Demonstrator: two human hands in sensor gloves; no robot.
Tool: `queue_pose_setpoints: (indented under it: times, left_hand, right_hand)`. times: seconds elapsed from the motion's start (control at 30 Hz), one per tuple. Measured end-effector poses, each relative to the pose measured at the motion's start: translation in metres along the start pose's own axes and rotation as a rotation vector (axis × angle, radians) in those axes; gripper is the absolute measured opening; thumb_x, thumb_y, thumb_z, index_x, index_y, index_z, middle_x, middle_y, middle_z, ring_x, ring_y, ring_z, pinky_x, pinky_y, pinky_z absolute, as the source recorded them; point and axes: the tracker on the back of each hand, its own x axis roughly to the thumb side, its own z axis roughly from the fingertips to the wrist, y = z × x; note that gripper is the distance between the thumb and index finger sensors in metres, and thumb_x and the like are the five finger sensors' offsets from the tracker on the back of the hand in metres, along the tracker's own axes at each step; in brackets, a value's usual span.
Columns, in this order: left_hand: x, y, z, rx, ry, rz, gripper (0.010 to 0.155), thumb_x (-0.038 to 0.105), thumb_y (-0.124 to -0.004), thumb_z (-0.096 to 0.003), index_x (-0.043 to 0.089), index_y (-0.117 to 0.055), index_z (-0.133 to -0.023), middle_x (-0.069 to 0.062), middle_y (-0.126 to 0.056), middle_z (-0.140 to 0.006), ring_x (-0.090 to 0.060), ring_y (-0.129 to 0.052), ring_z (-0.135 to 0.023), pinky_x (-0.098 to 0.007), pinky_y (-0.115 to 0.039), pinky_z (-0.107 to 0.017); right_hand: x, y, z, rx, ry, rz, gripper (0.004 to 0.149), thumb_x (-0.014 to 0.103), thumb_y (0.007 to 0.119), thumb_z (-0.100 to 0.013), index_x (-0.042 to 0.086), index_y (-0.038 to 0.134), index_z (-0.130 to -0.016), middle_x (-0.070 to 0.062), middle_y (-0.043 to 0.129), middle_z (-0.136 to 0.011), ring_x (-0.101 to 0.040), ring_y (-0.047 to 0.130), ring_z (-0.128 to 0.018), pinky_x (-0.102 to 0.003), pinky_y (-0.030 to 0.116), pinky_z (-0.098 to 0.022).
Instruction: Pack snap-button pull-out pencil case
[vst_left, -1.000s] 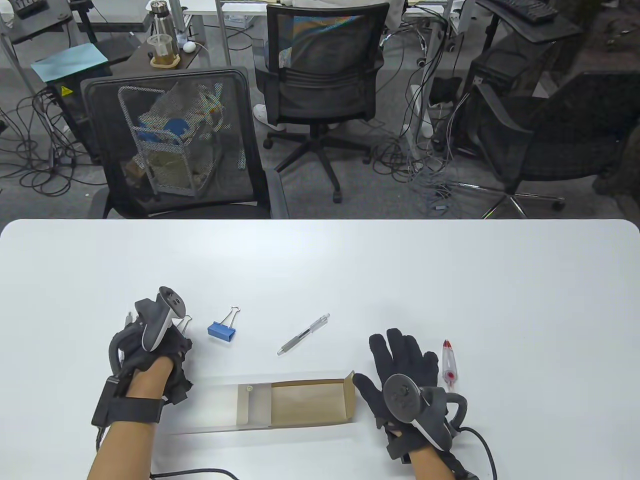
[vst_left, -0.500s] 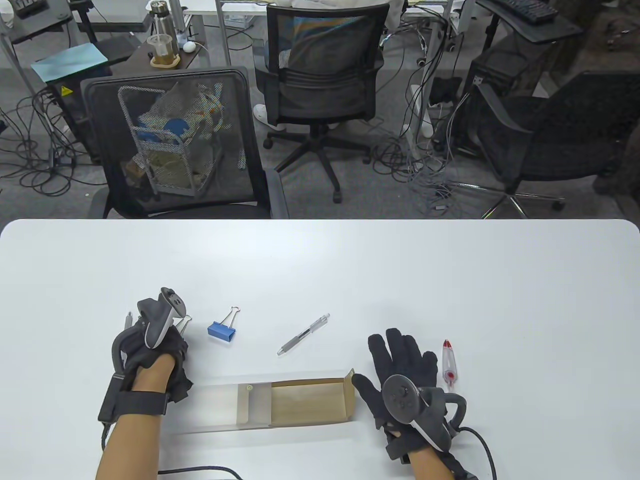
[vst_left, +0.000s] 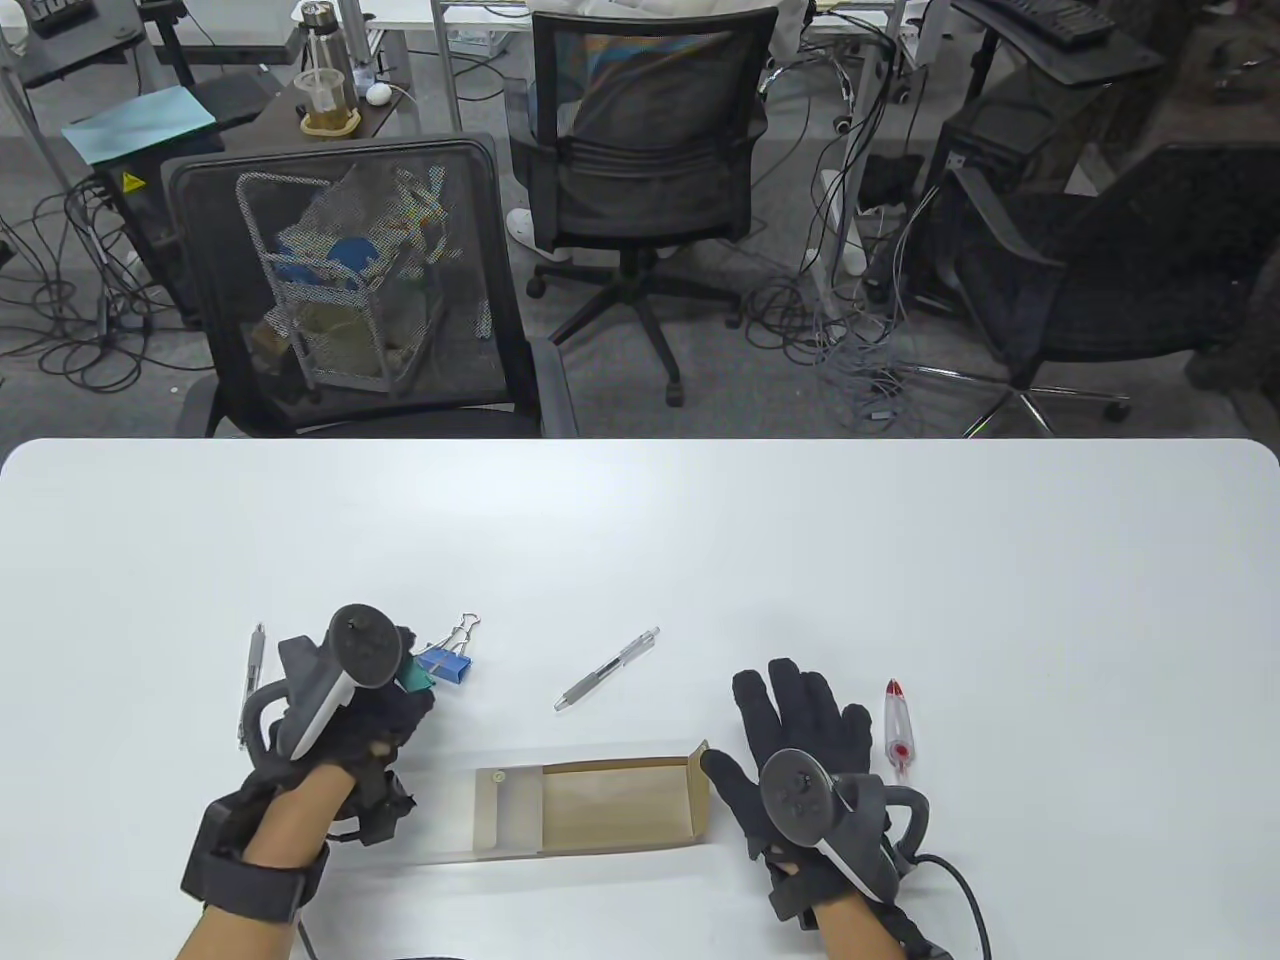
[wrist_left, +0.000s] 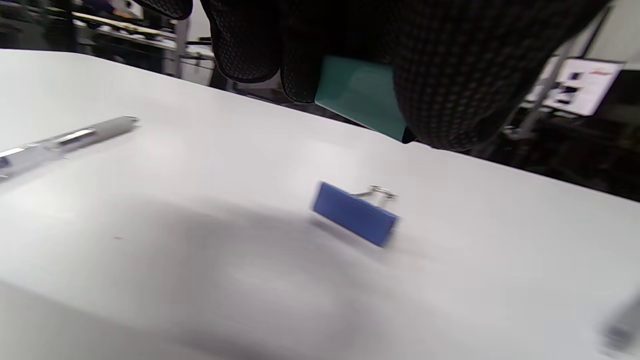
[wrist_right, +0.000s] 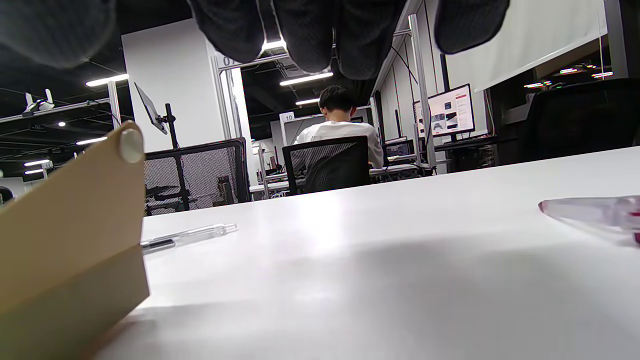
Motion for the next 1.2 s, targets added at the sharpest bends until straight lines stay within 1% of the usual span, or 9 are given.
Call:
queue_pose_setpoints:
  times: [0.17,0.27,0.37,0.57,0.73,0.8,1.0,1.07,1.2]
  left_hand:
    - [0.042,-0.020,0.045,-0.034,-0.307,-0.064,0.076,0.052,-0.094,-0.0291,0.041,-0.070,-0.101,0.010,-0.072,-0.108,-0.025,-0.073,-0.105,-0.058,-0.050,-0.082]
    - [0.060,-0.040,0.067,-0.065,-0.414,-0.129,0.078,0.052,-0.094,-0.0278,0.042,-0.070,-0.101,0.011,-0.072,-0.108,-0.024,-0.073,-0.106,-0.058,-0.049,-0.083]
    - [0.068,-0.053,0.078,-0.055,-0.467,-0.187,0.077,0.052,-0.094,-0.0276,0.042,-0.070,-0.100,0.012,-0.073,-0.107,-0.023,-0.074,-0.106,-0.058,-0.050,-0.083]
    - [0.070,-0.056,0.084,-0.036,-0.489,-0.204,0.077,0.052,-0.094,-0.0275,0.042,-0.071,-0.100,0.012,-0.073,-0.107,-0.024,-0.074,-0.106,-0.058,-0.050,-0.083]
    - [0.065,-0.055,0.083,-0.042,-0.476,-0.198,0.077,0.052,-0.094,-0.0275,0.042,-0.070,-0.100,0.012,-0.073,-0.108,-0.023,-0.074,-0.106,-0.058,-0.050,-0.083]
    - [0.063,-0.055,0.082,-0.045,-0.470,-0.190,0.077,0.052,-0.094,-0.0275,0.042,-0.071,-0.100,0.012,-0.072,-0.108,-0.023,-0.073,-0.106,-0.058,-0.049,-0.083]
    - [0.058,-0.054,0.081,-0.044,-0.465,-0.178,0.077,0.052,-0.095,-0.0272,0.042,-0.071,-0.100,0.012,-0.073,-0.107,-0.023,-0.074,-0.105,-0.058,-0.050,-0.083]
    - [0.057,-0.054,0.082,-0.043,-0.463,-0.182,0.077,0.052,-0.095,-0.0273,0.042,-0.071,-0.100,0.012,-0.073,-0.107,-0.023,-0.074,-0.106,-0.058,-0.049,-0.083]
    - [0.057,-0.053,0.083,-0.034,-0.474,-0.179,0.077,0.051,-0.095,-0.0271,0.042,-0.071,-0.100,0.012,-0.073,-0.107,-0.023,-0.074,-0.106,-0.058,-0.049,-0.083]
  right_hand:
    - [0.000,0.001,0.000,0.009,0.002,0.008,0.078,0.078,0.061,-0.037,0.047,0.046,-0.107,0.007,0.050,-0.122,-0.025,0.057,-0.112,-0.063,0.049,-0.078]
    - [0.000,0.001,0.000,0.019,0.004,0.011,0.078,0.078,0.061,-0.037,0.047,0.046,-0.107,0.007,0.049,-0.123,-0.026,0.057,-0.112,-0.063,0.049,-0.078]
    - [0.000,0.001,0.000,0.026,0.008,0.014,0.077,0.077,0.062,-0.038,0.047,0.046,-0.107,0.008,0.050,-0.122,-0.025,0.056,-0.112,-0.063,0.049,-0.078]
    - [0.008,-0.013,0.000,0.022,-0.014,-0.055,0.073,0.072,0.067,-0.039,0.051,0.047,-0.105,0.016,0.051,-0.122,-0.020,0.053,-0.115,-0.063,0.044,-0.080]
    - [0.044,-0.029,0.001,-0.003,-0.066,-0.031,0.073,0.073,0.071,-0.036,0.055,0.050,-0.103,0.024,0.056,-0.120,-0.013,0.056,-0.115,-0.059,0.045,-0.084]
    - [0.063,-0.030,0.001,0.011,-0.149,-0.011,0.072,0.071,0.073,-0.036,0.054,0.051,-0.103,0.024,0.058,-0.119,-0.014,0.058,-0.114,-0.059,0.046,-0.084]
    - [0.122,-0.012,0.006,0.106,-0.349,0.144,0.069,0.068,0.079,-0.034,0.050,0.062,-0.099,0.022,0.071,-0.112,-0.011,0.072,-0.106,-0.055,0.055,-0.083]
    - [0.132,-0.001,0.009,0.110,-0.354,0.210,0.067,0.067,0.080,-0.033,0.050,0.066,-0.096,0.023,0.076,-0.108,-0.008,0.077,-0.102,-0.051,0.059,-0.082]
    - [0.136,0.012,0.011,0.129,-0.363,0.243,0.062,0.065,0.081,-0.032,0.048,0.073,-0.091,0.022,0.086,-0.098,-0.007,0.086,-0.091,-0.046,0.067,-0.078]
